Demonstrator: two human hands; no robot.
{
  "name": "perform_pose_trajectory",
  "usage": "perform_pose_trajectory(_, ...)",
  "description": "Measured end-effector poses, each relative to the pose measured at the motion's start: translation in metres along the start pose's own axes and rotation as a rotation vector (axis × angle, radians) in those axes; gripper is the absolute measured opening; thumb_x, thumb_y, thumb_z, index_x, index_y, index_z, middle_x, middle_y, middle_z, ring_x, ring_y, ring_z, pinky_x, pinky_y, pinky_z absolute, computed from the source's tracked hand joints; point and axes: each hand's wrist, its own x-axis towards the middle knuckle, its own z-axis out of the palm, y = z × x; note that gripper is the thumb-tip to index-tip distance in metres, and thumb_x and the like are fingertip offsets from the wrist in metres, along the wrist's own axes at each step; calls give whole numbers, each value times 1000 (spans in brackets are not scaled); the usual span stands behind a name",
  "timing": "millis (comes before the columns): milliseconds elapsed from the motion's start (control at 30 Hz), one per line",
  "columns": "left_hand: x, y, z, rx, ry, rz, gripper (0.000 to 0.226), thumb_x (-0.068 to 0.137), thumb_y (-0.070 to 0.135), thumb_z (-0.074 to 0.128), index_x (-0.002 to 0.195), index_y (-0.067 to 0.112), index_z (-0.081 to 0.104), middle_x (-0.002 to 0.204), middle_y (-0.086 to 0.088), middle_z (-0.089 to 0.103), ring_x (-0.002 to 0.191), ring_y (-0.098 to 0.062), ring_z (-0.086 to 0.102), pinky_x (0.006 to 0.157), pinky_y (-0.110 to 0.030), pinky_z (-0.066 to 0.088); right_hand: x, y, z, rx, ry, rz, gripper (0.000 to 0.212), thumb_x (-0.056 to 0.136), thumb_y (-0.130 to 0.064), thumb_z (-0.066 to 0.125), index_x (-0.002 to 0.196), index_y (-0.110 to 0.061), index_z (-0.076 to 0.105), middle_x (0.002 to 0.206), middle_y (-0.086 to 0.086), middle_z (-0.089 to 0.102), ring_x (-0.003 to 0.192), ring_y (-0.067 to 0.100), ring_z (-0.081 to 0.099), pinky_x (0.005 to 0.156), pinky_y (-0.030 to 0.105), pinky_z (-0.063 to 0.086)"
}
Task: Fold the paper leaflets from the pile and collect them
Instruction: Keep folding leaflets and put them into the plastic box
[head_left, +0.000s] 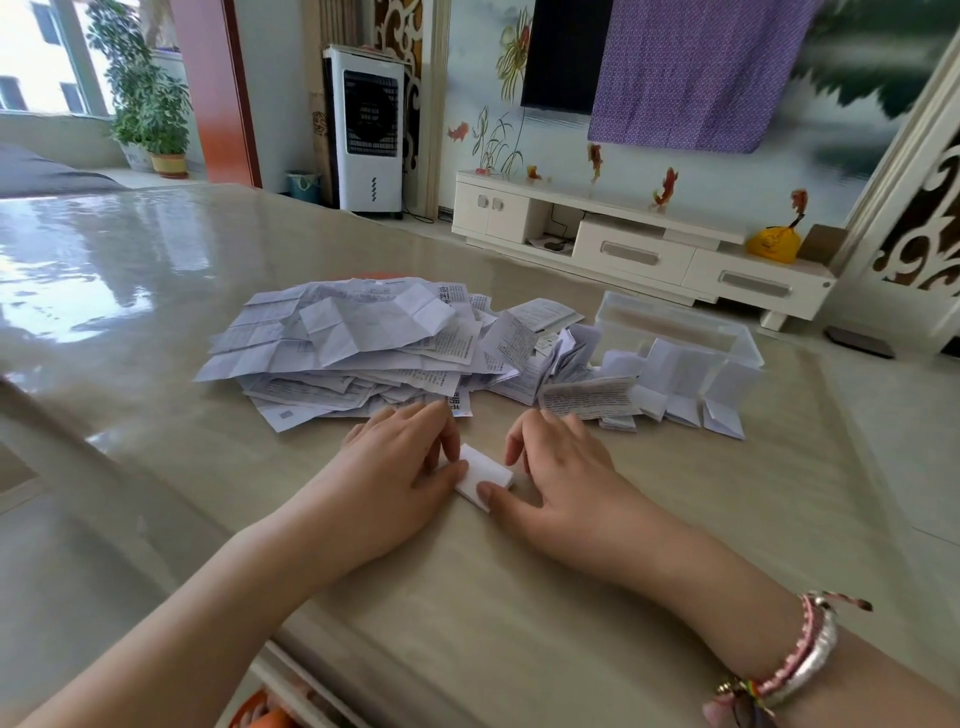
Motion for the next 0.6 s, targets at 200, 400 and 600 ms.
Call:
perform_pose_trajectory(200,-1,-2,2,-2,-4,43,1,86,32,44,85,33,43,84,14,51,81,-10,41,73,-28,33,-2,0,5,-53,47,-40,31,94,-50,42,94,-22,32,94,-7,35,90,14,29,88,32,30)
perform_pose_trajectory(400,-3,-4,5,13,3,34,15,90,25,57,90,33,44,79,13,49,81,-2,39,77,-27,32,-2,1,4,-35,53,-45,22,97,-38,41,94,-20,30,93,-8,35,91,14,29,84,30,28)
perform_pose_trajectory(600,-4,-1,3,26,-38,7,11,94,30,52,95,34,42,85,15,49,88,1,36,82,-25,28,8,6,5,89,89,79,14,94,-20,44,94,-18,30,81,-11,35,93,19,38,82,33,32)
